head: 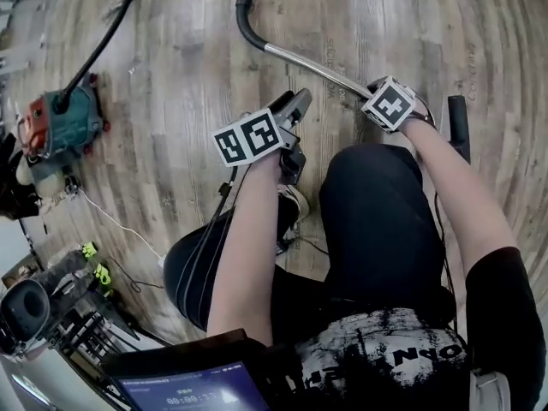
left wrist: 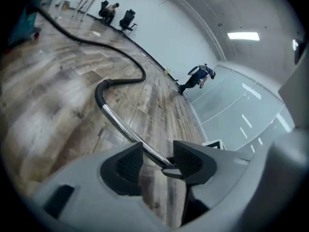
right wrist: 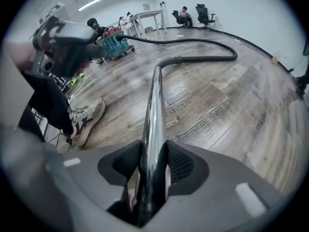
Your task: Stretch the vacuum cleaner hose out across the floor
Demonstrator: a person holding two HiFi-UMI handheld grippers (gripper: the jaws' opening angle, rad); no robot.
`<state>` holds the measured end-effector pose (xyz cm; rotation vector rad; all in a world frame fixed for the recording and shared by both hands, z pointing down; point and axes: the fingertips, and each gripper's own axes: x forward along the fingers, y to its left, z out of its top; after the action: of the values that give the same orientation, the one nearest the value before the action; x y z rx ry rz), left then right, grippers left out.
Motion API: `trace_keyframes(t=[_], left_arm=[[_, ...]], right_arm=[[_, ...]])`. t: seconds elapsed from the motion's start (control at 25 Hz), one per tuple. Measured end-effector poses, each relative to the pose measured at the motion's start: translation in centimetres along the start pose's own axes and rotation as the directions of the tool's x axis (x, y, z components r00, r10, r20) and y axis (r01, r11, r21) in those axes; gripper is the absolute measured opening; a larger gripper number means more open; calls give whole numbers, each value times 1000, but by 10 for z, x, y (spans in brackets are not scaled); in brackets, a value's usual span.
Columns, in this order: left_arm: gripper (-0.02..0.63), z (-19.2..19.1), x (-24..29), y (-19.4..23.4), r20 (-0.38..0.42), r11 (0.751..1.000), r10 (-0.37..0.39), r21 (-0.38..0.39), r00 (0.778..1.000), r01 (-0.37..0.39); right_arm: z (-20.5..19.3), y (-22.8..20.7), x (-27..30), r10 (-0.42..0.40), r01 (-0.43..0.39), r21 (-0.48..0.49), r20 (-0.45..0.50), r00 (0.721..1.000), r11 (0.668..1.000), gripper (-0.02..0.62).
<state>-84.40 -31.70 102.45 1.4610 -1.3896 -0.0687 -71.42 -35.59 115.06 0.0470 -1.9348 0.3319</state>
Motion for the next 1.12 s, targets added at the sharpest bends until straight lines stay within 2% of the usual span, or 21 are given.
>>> trace_keyframes(t=[0.04,0.12,0.2,0.28,0.48,0.56,0.72,0.8,0.88,0.92,0.96,1.12], left_arm=[[203,-5,13,1,13,997,-25,-68,1000,26],[212,-14,39,9,51,976,-56,-206,997,65],[248,-27,67,15,68,944,-84,-314,994,101],[287,-40,93,14,75,910,-125,-389,989,144],[310,-50,137,1,118,842,-183,-493,976,218],[305,-48,150,-5,165,810,-196,-528,967,254],[190,-34,168,-8,283,712,-200,-616,938,338],[173,-30,171,-12,321,666,-215,-643,922,379],[153,-28,172,-16,349,635,-219,-659,911,404],[145,-26,172,-19,358,631,-215,-659,909,409],[138,-23,172,-22,361,639,-212,-652,908,408],[137,-13,166,-32,344,719,-188,-590,920,368]], right_arm=[[-1,-1,-7,-2,2,-1,-7,1000,1000,176],[-4,-3,-19,-10,10,0,-24,1000,1000,176],[-9,-6,-30,-24,24,4,-43,999,1000,176],[-13,-7,-38,-32,32,4,-55,998,999,176],[-8,5,-50,22,-21,23,-37,999,1000,176],[-9,7,-55,18,-17,18,-43,999,1000,178],[-6,-3,-65,-85,80,-81,-71,994,994,179],[-5,-5,-68,-106,97,-115,-71,992,989,181],[-6,-7,-69,-114,104,-140,-67,991,985,183],[-6,-8,-69,-116,105,-151,-66,991,983,184],[-7,-9,-69,-117,105,-164,-70,991,981,187],[-12,-13,-64,-148,121,-226,-107,983,967,207]])
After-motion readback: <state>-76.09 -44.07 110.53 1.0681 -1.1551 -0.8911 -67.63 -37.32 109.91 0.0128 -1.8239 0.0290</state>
